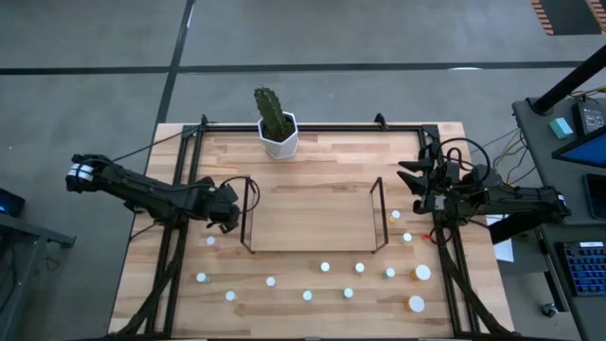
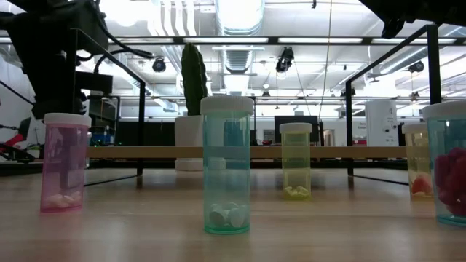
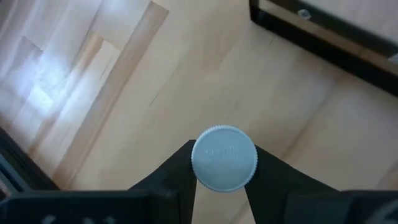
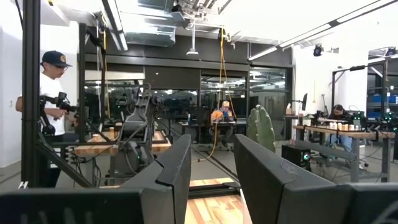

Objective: Pick and place medicine bottles onto shelf by color
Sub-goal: Put the green pill bottle on the shelf

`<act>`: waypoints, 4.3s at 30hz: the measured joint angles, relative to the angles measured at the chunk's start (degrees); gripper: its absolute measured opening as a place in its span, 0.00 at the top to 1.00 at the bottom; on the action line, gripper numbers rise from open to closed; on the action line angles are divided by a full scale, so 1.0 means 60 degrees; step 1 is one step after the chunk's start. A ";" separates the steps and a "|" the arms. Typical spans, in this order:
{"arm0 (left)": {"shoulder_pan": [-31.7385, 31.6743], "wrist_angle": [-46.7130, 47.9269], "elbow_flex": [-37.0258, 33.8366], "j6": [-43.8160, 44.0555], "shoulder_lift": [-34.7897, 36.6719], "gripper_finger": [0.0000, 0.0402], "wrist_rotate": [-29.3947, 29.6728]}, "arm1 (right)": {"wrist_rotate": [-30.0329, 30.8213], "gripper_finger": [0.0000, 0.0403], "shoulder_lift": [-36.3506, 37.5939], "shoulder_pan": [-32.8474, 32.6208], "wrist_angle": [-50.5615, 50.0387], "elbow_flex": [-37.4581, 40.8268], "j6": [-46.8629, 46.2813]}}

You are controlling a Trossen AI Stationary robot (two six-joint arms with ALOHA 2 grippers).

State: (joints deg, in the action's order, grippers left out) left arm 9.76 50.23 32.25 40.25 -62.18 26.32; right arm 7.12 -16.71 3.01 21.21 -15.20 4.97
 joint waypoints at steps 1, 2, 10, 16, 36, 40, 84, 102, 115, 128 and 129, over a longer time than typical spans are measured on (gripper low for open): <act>0.0000 0.0003 0.0013 0.0005 0.0113 0.76 -0.0104 | 0.0000 0.72 0.0000 0.0000 0.0000 0.0000 0.0000; 0.0000 0.0053 0.0063 0.0052 0.0216 0.76 -0.0226 | 0.0000 0.72 0.0000 0.0000 0.0000 0.0000 0.0000; -0.0011 0.1883 0.1163 0.1141 0.0812 0.77 -0.0324 | 0.0002 0.72 0.0000 0.0000 -0.0001 0.0000 -0.0004; -0.0068 0.2299 0.2197 0.1227 0.0991 0.77 -0.0330 | 0.0003 0.72 0.0000 0.0000 0.0000 0.0000 -0.0004; -0.0739 0.4419 0.7908 0.0444 -0.0974 0.77 -0.0029 | 0.0003 0.72 -0.0055 0.0000 0.0000 0.0000 -0.0007; -0.0739 0.3825 0.9108 -0.0024 -0.2295 0.77 -0.0483 | 0.0003 0.72 -0.0055 0.0000 0.0000 0.0000 -0.0007; 0.0211 0.1124 0.9713 0.1775 -0.7509 0.77 -0.1409 | -0.0008 0.72 -0.0040 0.0000 -0.0226 -0.0004 -0.0233; -0.0138 0.0529 0.8953 0.1727 -0.7484 0.77 -0.2295 | -0.0008 0.72 -0.0040 0.0000 -0.0233 -0.0004 -0.0233; -0.0135 0.0207 0.8728 0.1711 -0.7454 0.67 -0.2133 | -0.0008 0.72 -0.0040 0.0000 -0.0263 -0.0004 -0.0230; -0.0135 0.1047 0.8808 0.1384 -0.6775 0.62 -0.2105 | -0.0005 0.72 -0.0040 0.0000 -0.0253 -0.0023 -0.0199; -0.0135 0.1062 0.8813 0.1384 -0.6668 0.62 -0.2102 | -0.0008 0.72 -0.0040 -0.0002 -0.0270 -0.0079 -0.0195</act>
State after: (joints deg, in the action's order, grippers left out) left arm 8.95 56.61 85.13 48.56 -102.19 13.71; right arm 7.07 -16.95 2.99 19.59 -15.67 3.80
